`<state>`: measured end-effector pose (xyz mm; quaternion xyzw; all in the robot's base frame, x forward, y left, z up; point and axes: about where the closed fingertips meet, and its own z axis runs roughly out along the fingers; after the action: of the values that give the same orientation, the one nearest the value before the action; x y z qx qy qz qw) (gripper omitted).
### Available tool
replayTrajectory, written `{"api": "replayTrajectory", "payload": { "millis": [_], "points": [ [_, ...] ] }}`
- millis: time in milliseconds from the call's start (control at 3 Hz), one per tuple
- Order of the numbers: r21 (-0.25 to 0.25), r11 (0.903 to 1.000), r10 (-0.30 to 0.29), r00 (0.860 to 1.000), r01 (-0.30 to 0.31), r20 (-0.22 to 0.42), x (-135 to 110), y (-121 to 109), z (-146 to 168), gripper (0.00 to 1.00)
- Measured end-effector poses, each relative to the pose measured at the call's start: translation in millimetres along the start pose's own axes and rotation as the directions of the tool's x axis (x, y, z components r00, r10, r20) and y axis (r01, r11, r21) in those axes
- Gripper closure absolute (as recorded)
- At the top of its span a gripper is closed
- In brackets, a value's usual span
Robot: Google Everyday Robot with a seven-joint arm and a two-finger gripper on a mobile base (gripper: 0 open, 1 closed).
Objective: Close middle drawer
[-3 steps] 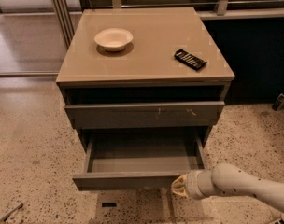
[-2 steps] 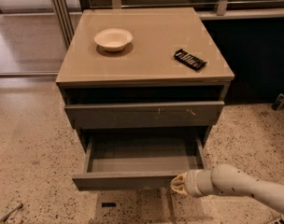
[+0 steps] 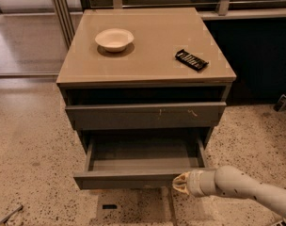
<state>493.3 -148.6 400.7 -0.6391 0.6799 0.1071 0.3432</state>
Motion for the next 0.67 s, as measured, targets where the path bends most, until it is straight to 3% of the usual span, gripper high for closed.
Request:
{"api": "replayTrajectory", "payload": {
  "millis": [333,667],
  "points": [
    [0.022,0.9997,-0.005,1.0,0.005,-0.003,-1.6,0.7,0.3,1.0],
    [0.103,0.9932,-0.055,0.998,0.055,-0.005,-10.4,-3.5,4.0,1.0]
  ]
}}
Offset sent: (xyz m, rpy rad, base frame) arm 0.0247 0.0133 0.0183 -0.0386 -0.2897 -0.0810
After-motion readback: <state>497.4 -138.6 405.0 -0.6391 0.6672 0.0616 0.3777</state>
